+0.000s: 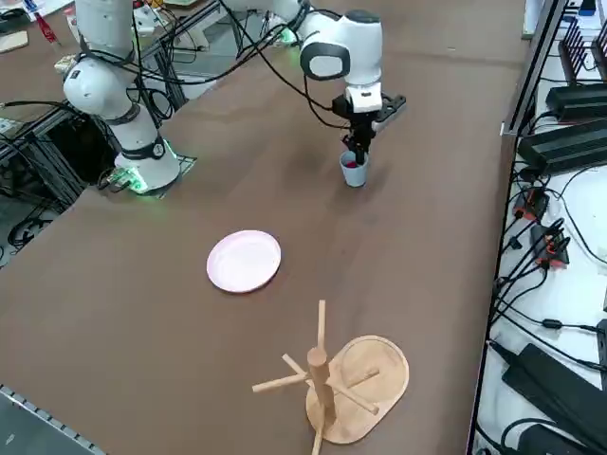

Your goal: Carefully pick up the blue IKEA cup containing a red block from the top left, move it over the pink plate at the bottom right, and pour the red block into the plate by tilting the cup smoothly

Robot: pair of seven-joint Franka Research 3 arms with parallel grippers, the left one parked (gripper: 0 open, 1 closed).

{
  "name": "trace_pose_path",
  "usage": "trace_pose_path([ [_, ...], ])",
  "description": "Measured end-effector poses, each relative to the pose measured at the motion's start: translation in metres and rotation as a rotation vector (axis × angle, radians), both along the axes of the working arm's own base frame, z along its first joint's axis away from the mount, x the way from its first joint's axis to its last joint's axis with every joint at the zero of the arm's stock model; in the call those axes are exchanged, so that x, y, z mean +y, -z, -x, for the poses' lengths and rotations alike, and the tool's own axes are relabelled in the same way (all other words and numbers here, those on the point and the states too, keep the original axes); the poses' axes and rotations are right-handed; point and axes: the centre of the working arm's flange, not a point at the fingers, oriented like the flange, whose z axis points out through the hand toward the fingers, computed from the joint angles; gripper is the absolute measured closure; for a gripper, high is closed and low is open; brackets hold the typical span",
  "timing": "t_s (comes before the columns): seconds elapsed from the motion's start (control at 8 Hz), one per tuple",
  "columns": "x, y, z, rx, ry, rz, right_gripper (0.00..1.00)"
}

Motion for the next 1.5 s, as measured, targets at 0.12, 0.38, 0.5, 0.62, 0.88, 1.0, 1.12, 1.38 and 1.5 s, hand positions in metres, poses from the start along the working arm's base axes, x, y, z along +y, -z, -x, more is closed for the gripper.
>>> trace_pose_path([
  [0.12, -0.010, -0.017, -0.002, 0.021, -0.017, 0.006, 0.96],
  [0.38, -0.035, -0.061, -0.002, 0.032, -0.051, 0.007, 0.96],
  [0.5, -0.043, -0.082, 0.000, 0.034, -0.066, 0.006, 0.96],
  [0.62, -0.050, -0.102, 0.004, 0.037, -0.081, 0.006, 0.96],
  [0.88, -0.078, -0.131, 0.011, 0.056, -0.138, 0.002, 0.96],
  [1.0, -0.103, -0.139, 0.015, 0.059, -0.172, -0.007, 0.96],
  [1.12, -0.131, -0.143, 0.020, 0.061, -0.200, -0.035, 0.96],
  [1.38, -0.172, -0.144, 0.033, 0.062, -0.240, -0.084, 0.96],
  [1.5, -0.188, -0.141, 0.039, 0.054, -0.267, -0.122, 0.96],
])
